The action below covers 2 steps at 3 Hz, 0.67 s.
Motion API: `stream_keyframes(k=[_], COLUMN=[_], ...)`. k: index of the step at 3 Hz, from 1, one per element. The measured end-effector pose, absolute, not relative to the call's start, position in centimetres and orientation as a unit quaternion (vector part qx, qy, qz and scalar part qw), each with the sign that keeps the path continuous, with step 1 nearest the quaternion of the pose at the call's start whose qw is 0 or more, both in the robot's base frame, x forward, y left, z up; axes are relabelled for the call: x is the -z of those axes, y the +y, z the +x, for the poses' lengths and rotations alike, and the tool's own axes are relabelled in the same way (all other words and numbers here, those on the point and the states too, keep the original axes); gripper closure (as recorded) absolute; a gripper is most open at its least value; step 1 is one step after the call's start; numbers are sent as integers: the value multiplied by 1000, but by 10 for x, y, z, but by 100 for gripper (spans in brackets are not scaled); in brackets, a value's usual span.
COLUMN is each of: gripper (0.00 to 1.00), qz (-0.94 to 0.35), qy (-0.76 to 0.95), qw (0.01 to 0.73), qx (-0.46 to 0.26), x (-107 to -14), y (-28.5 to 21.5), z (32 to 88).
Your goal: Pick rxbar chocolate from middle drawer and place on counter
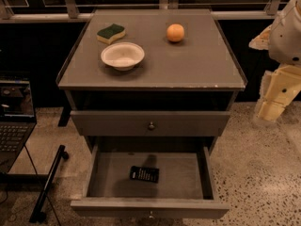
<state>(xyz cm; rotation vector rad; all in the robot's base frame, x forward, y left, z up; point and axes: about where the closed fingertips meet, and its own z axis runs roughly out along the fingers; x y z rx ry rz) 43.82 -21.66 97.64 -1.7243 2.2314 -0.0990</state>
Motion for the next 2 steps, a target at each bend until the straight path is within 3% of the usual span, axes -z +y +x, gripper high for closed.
stream_keyframes(k=[2], gripper=[0], qz=[-598], qy=[783], qw=[169], qx=[27], x=[-968], y=[-218], z=[432])
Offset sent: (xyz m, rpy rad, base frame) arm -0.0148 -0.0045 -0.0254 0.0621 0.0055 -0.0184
